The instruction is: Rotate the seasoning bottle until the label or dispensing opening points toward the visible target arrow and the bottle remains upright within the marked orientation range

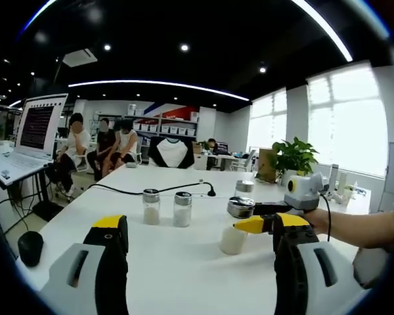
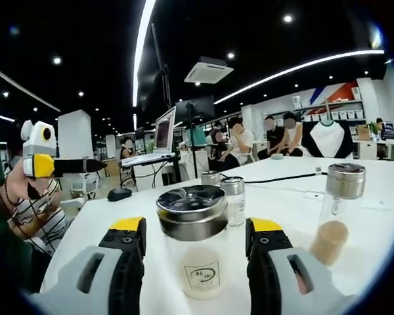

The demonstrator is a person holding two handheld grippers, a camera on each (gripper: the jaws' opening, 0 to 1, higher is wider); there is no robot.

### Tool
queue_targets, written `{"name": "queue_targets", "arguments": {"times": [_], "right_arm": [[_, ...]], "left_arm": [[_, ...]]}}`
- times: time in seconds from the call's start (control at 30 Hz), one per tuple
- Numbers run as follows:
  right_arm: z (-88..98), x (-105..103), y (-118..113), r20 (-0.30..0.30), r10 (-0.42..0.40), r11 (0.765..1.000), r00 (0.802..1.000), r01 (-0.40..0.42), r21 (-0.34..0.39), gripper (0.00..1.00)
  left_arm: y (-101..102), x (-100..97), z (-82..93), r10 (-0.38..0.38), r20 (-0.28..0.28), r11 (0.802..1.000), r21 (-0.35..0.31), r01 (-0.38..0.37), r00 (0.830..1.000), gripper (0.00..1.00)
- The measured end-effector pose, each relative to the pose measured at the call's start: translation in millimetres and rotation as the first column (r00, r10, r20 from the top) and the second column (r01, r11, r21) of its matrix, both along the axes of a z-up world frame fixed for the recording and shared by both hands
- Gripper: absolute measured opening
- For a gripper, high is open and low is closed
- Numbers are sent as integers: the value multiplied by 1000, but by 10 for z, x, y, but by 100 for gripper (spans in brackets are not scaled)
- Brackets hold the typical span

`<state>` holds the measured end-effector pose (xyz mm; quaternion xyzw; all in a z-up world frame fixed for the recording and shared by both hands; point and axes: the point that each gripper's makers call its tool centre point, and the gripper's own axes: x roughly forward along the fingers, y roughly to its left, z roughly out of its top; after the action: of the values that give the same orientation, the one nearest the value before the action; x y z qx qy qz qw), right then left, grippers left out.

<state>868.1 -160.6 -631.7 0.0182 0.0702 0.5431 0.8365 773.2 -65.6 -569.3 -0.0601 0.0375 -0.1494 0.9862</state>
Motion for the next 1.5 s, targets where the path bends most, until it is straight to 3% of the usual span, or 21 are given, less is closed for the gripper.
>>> {"name": "queue_targets", "arguments": {"times": [0.27,0.47,0.93,1.07,1.5], "right_arm": [[-5,122,32,-7,1,1000,1000,-1,3,55],[-28,55,60,11,22,1000,1000,-21,-18,43],[-33,36,68,17,6,1000,1000,-5,-26,42],[-36,36,70,22,-1,999,1000,2,-34,41],[-61,38,62,18,-16,997,1000,17,-73,41]], "left_arm": [[33,-36,-2,14,0,1000,-3,-14,1000,96],[45,-44,-13,18,0,1000,-6,-18,1000,96],[67,-60,45,23,24,1000,1,-23,999,97],[38,-61,40,22,29,999,34,-23,999,97],[5,-68,42,15,35,1000,25,-15,999,97]]}}
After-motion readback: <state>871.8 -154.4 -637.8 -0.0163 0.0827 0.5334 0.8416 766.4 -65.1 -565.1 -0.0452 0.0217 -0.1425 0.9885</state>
